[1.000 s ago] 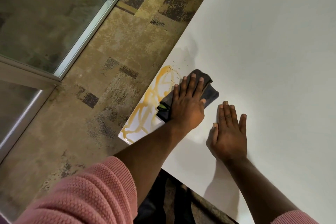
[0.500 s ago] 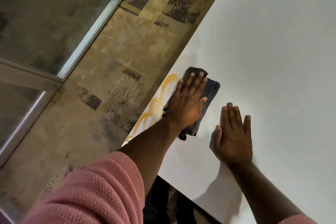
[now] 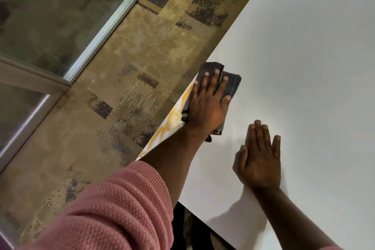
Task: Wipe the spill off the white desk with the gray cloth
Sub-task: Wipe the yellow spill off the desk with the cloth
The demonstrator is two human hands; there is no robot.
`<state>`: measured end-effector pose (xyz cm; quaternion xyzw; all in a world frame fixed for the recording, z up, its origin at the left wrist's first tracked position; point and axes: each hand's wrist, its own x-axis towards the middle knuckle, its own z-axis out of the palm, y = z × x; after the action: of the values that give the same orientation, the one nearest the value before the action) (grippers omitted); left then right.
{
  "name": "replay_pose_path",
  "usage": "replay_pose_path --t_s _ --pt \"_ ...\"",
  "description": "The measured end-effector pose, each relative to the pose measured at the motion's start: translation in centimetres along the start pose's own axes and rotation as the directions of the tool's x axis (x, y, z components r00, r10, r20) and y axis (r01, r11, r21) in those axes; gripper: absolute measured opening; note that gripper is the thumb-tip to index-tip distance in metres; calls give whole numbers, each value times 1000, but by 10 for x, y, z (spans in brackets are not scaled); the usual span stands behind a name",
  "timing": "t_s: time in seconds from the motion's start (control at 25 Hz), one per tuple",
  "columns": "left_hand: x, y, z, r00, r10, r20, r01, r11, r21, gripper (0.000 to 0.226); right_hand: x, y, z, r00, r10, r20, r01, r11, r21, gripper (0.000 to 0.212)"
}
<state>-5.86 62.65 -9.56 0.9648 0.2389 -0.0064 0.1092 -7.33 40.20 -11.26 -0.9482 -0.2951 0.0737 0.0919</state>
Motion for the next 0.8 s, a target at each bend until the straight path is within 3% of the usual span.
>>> replay_pose_path --t_s 0.32,0.64,0.8 --pt "-28 -5 9 978 -196 -69 195 981 -27 57 0 0 1 1000 1 -1 -1 1000 15 70" --pt "10 -28 -5 980 -196 -34 194 980 -42 58 -2 1 1 997 -29 -71 31 999 26 67" --pt "-26 -37 -2 984 -161 -78 163 987 16 56 6 -11 -4 987 -106 -124 114 991 64 67"
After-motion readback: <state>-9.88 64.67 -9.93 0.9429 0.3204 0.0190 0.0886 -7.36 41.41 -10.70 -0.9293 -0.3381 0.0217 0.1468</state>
